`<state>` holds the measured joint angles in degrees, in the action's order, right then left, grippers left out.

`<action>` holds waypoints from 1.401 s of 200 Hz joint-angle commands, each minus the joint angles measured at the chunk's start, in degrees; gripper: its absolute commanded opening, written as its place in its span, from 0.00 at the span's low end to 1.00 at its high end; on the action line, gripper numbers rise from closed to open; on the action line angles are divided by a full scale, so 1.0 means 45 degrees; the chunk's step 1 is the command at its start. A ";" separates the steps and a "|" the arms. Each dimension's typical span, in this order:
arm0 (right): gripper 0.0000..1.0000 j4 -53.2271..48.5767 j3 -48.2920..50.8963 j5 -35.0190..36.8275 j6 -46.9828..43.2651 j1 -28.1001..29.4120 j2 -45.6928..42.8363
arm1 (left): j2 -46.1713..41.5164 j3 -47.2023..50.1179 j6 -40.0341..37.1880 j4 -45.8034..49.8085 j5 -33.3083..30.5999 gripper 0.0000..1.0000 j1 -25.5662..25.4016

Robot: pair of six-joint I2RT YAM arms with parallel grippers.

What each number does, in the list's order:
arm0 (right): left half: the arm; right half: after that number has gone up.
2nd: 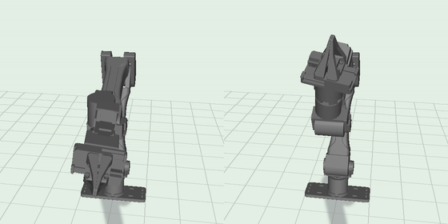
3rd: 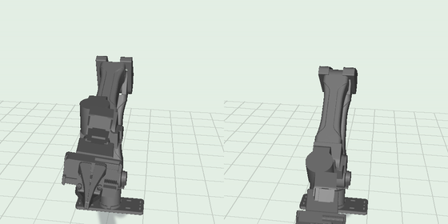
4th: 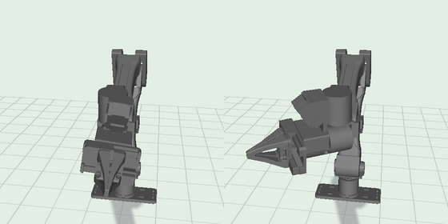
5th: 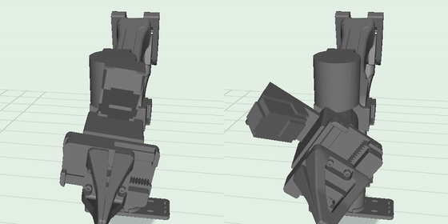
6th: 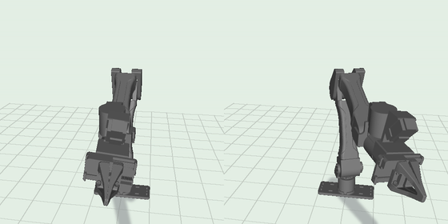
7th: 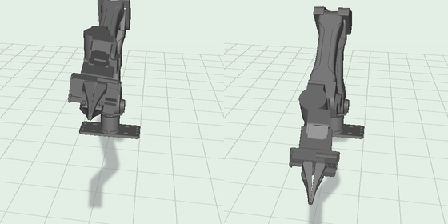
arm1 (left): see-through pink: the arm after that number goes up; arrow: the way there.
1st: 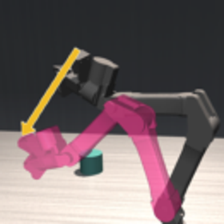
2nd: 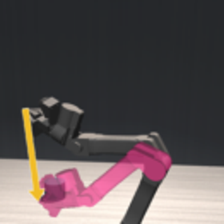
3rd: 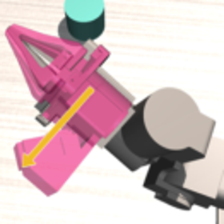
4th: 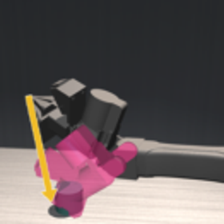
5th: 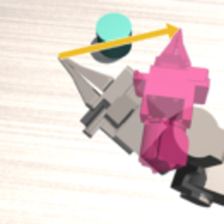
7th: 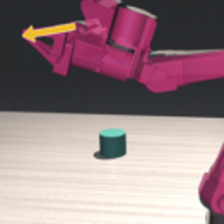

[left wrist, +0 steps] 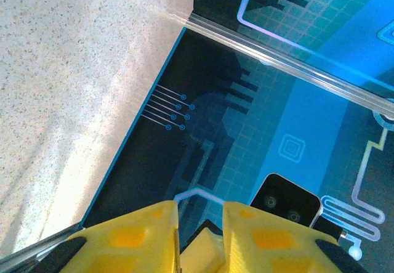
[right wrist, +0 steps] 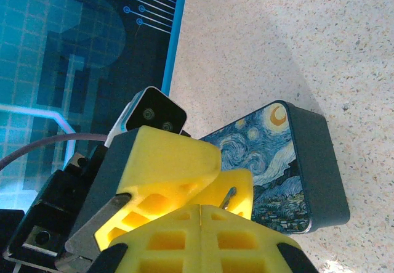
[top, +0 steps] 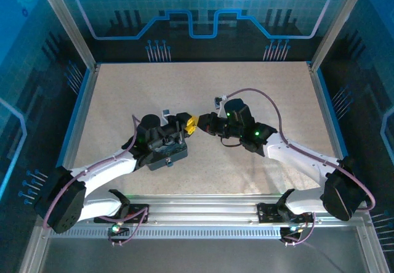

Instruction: Unlock a padlock with a key

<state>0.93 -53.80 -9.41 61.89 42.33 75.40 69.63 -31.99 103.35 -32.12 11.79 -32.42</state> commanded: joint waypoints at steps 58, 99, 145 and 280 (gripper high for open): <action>0.00 0.0029 -0.0192 0.0194 -0.0088 0.0022 -0.0285 | -0.0325 0.0175 -0.0278 0.0263 -0.0209 0.06 -0.0062; 0.00 0.0169 0.0119 0.0124 -0.0182 -0.0120 -0.0586 | -0.0544 -0.0041 -0.1426 0.0472 -0.0513 0.00 -0.0070; 0.25 0.2731 0.2358 -0.0406 -0.0081 -0.0643 -0.1912 | -0.1726 -0.1014 -0.5983 0.1416 -0.1567 0.00 -0.0070; 0.46 0.9176 0.2328 -0.1735 -0.0641 -0.0257 -0.1353 | -0.1752 -0.0899 -0.9756 -0.3205 -0.1624 0.00 -0.1022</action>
<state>37.50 -40.49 -16.82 59.72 40.38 67.94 61.41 -34.63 62.35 -43.31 5.80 -36.38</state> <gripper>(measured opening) 0.461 0.057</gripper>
